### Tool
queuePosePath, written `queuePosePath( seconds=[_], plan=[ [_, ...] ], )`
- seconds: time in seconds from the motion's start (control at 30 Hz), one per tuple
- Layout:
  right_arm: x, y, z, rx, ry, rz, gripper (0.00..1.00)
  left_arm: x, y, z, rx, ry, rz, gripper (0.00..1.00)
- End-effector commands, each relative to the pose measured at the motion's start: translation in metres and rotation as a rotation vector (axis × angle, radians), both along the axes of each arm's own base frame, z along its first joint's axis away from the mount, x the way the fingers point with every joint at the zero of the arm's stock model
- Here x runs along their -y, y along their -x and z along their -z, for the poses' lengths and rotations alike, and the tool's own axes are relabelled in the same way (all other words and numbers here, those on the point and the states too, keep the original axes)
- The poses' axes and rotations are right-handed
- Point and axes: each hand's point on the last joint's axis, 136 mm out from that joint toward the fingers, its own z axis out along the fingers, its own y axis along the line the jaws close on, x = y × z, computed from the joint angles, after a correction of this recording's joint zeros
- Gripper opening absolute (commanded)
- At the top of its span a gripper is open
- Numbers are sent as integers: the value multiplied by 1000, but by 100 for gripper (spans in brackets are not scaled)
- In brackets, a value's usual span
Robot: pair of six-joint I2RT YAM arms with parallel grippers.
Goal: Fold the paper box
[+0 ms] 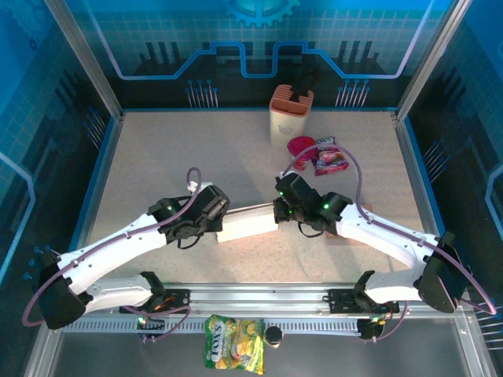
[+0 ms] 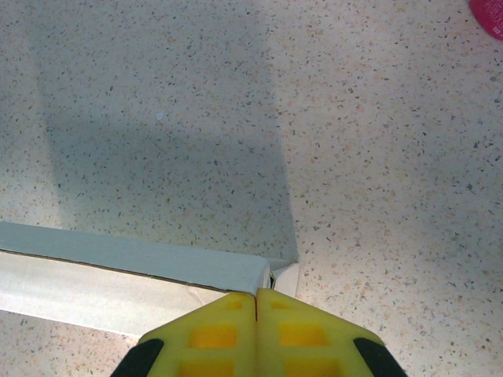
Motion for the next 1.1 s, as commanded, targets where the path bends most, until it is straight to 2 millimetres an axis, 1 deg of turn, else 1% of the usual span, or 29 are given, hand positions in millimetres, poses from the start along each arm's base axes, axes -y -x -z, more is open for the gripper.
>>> queuePosePath(
  seconds=[0.0, 0.43, 0.73, 0.97, 1.07],
  plan=[
    [-2, 1, 0, -15, 3, -3, 0, 1, 2, -2, -18, 4, -12, 0],
    [-3, 1, 0, -18, 0, -3, 0, 1, 9, 6, -51, 47, -28, 0],
    [-4, 1, 4, -20, 0, -8, 0, 0, 12, 17, -64, 53, -29, 0],
    [-5, 1, 6, -25, 8, -13, 0, -2, 15, 19, -68, 61, -32, 0],
    [-5, 0, 5, -24, 9, -11, 0, -1, 15, 15, -63, 76, -34, 0]
  ],
)
